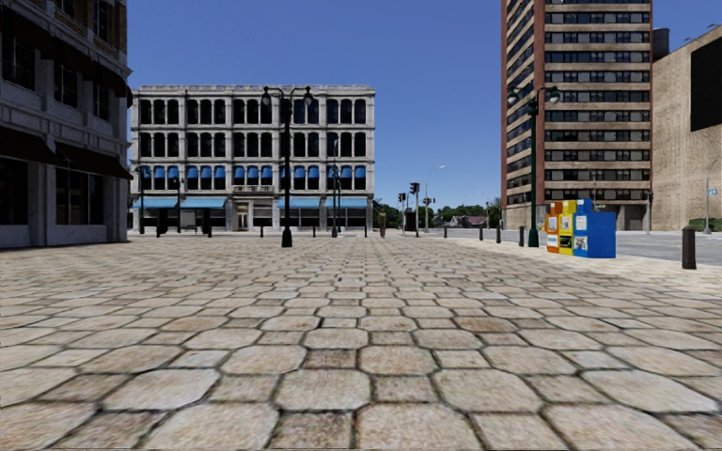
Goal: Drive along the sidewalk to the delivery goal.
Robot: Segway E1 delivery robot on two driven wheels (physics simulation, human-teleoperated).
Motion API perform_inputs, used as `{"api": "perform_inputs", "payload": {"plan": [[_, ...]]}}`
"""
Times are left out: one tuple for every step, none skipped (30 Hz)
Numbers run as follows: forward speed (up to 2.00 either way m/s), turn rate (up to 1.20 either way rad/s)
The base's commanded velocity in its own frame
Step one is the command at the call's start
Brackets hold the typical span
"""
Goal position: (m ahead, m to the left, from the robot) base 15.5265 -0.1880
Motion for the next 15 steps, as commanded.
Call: {"api": "perform_inputs", "payload": {"plan": [[1.74, 0.00], [1.74, 0.00], [1.74, 0.00], [1.74, 0.00], [1.74, 0.00], [1.74, 0.00], [1.74, 0.00], [1.74, 0.00], [1.74, 0.00], [1.74, 0.00], [1.74, 0.00], [1.74, 0.00], [1.74, 0.00], [1.74, 0.00], [1.74, 0.00]]}}
